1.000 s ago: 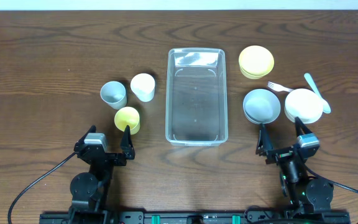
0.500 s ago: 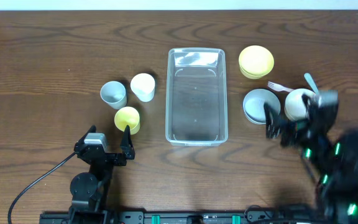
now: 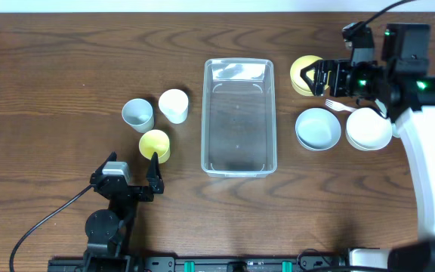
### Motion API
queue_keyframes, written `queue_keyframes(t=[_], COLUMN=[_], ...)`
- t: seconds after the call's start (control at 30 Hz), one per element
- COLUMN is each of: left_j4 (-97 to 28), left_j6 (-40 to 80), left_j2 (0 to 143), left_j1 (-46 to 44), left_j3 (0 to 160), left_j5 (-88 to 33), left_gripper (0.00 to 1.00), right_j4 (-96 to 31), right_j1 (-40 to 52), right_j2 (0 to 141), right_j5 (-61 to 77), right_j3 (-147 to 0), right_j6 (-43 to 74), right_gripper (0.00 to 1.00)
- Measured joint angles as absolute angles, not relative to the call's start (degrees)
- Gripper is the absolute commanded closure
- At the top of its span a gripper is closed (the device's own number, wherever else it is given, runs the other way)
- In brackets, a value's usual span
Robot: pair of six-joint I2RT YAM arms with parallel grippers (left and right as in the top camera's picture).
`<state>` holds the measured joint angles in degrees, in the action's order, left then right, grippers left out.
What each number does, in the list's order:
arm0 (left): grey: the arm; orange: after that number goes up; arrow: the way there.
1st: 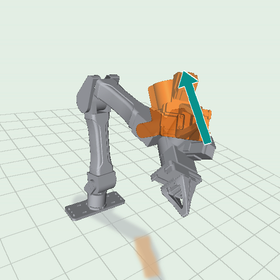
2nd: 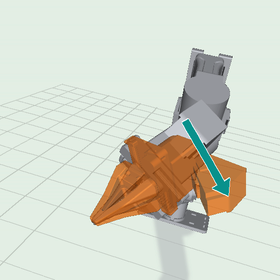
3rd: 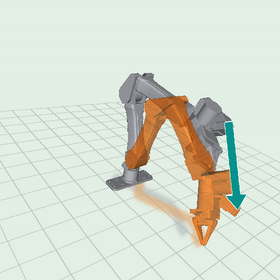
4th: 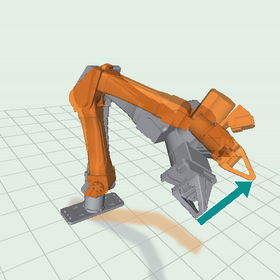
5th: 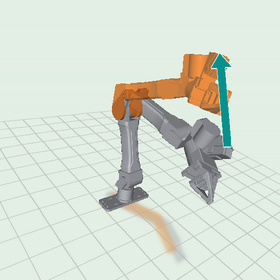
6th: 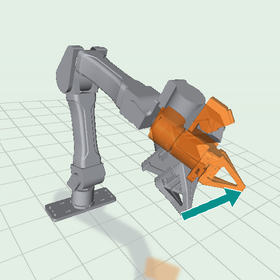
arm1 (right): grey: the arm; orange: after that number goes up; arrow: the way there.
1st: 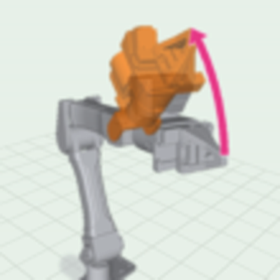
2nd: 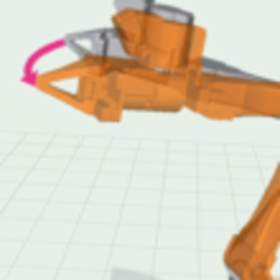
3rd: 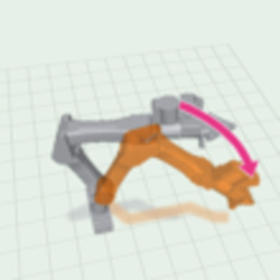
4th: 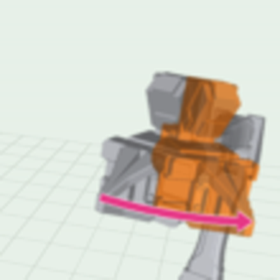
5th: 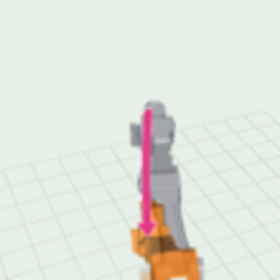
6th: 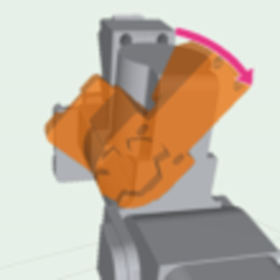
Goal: Pack container
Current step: 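Grasp the rim of the yellow bowl with the right gripper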
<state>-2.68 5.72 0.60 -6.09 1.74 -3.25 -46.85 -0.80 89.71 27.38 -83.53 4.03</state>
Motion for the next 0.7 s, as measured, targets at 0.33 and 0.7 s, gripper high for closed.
queue_keyframes(t=[0.33, 0.7], left_j4=[-2.7, -2.7], left_j6=[5.7, 5.7], left_j2=[0.6, 0.6], left_j1=[-6.1, -6.1], left_j3=[1.7, 1.7], left_j5=[-3.2, -3.2], left_gripper=[0.02, 0.02], right_j4=[-49.9, -43.5], right_j1=[-7.6, -8.0], right_j2=[101.8, 112.9], right_j5=[15.8, 17.3], right_j3=[-83.6, -83.6], right_j6=[13.2, 15.3], right_gripper=[0.01, 0.05])
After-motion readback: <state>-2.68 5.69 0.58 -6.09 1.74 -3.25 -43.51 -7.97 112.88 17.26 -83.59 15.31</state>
